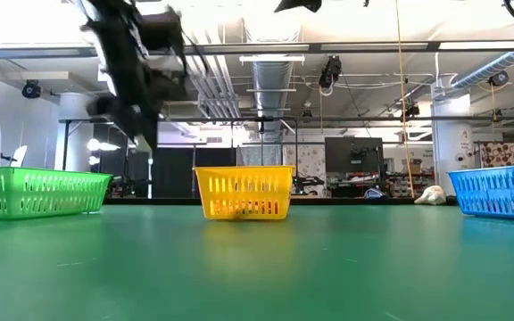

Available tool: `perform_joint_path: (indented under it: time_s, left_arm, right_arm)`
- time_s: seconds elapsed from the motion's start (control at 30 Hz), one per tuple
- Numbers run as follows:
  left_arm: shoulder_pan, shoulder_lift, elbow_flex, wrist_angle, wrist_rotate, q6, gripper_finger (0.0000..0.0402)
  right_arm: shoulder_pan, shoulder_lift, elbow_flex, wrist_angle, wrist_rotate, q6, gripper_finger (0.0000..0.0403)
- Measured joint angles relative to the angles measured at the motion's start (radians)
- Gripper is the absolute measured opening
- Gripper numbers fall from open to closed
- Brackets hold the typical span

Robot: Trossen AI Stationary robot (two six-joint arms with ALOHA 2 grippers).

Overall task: Sort produce into baskets
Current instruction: Put the white garlic into the green bin

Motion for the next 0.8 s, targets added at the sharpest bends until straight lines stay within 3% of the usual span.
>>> perform_joint_path:
  time_s: [0.17, 0.27, 0.53, 0.8]
  left_arm:
    - [-0.325, -0.109, -0.07, -0.173, -0.019, -0.195, 0.0091]
    - [-0.423, -0.125, -0.118, -0.278, -0.061, -0.326, 0.0091]
    - [-0.447, -0.119, -0.298, -0.311, -0.023, -0.461, 0.0091]
    - [-0.443, -0.108, -0.336, -0.316, -0.027, -0.467, 0.0114]
  right_arm:
    - [0.109, 0.023, -0.002, 0.116, 0.004, 0.113, 0.0325]
    - [0.18, 0.046, -0.002, 0.185, 0.015, 0.19, 0.0325]
    - [0.343, 0.115, -0.003, 0.212, 0.084, 0.334, 0.0325]
    - [0.425, 0.117, -0.003, 0.212, 0.162, 0.357, 0.0325]
